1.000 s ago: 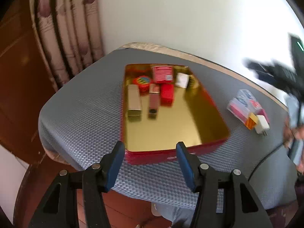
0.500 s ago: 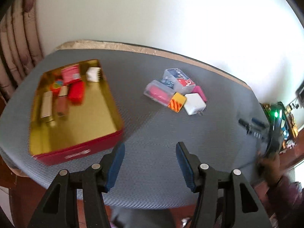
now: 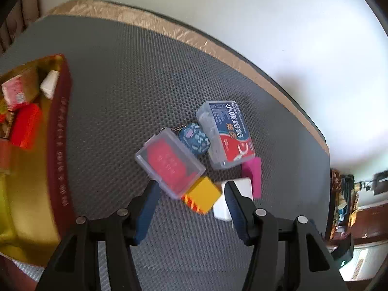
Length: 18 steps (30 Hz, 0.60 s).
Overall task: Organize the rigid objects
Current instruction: 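Move the left gripper to the clear pink-card case and grasp it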
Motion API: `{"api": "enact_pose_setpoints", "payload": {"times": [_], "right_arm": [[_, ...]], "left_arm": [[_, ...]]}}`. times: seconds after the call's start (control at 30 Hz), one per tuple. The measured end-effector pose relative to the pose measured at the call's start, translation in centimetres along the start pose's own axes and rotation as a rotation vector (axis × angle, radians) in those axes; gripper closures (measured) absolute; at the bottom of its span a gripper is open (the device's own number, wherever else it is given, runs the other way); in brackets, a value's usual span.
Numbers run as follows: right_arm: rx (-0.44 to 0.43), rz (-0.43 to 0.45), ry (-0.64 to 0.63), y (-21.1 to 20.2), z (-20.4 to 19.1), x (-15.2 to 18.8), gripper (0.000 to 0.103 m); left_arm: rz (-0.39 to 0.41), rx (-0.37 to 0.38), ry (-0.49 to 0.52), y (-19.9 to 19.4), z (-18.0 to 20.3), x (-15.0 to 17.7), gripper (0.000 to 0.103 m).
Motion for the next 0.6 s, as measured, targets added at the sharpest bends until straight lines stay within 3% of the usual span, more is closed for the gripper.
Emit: {"api": "enact_pose_setpoints", "payload": {"times": [0.4, 0.53, 0.6], "right_arm": [[-0.067, 0.006, -0.017, 0.1, -0.2, 0.0, 0.001], [-0.081, -0.002, -0.020, 0.3, -0.2, 0.0, 0.001], [-0.088, -0.003, -0.021, 0.4, -0.3, 0.0, 0.001]], "left_arm": [[-0.083, -0.106, -0.153, 3.1, 0.0, -1.7, 0.046], [-0.080, -0.186, -0.138, 4.2, 0.2, -2.1, 0.046], [-0.079, -0.201, -0.155, 4.5, 0.0, -2.5, 0.040]]}}
Point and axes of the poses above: each gripper's, at about its wrist camera, not at the fingertips, and y roughly the way its jaws point, z to its right, x to its underside, the point moved 3 cm from there along y, roughly the way its jaws point, and after that the axes turned 10 degrees about -y, right-handed, at the moved point
